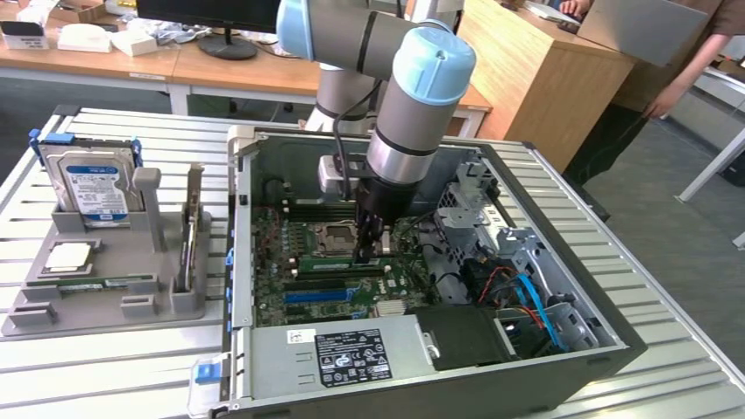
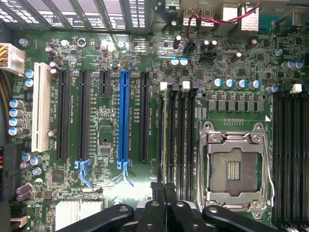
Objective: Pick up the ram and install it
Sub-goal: 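Insert the ram into the slot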
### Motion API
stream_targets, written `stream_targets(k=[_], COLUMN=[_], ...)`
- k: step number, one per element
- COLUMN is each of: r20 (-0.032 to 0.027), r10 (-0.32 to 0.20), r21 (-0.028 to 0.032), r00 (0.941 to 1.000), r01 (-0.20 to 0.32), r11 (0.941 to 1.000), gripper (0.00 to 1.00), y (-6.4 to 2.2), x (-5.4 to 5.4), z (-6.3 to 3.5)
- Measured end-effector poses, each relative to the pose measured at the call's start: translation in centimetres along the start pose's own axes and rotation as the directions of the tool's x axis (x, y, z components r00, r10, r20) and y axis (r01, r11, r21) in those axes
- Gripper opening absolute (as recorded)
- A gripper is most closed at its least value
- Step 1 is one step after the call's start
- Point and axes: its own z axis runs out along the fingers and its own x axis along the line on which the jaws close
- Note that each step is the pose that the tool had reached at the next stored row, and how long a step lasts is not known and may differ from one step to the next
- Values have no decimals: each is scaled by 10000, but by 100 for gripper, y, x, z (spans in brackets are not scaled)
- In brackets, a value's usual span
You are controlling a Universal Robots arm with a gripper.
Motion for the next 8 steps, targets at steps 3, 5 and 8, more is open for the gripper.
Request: stream_targets(k=[3,5,8], r20=[4,9,12], r10=[-8,-10,-9], r21=[3,6,17], r00=[10000,10000,10000], r01=[8,10,9], r11=[10000,10000,10000], gripper=[11,11,11], y=[1,3,9], x=[1,1,1], z=[0,0,0])
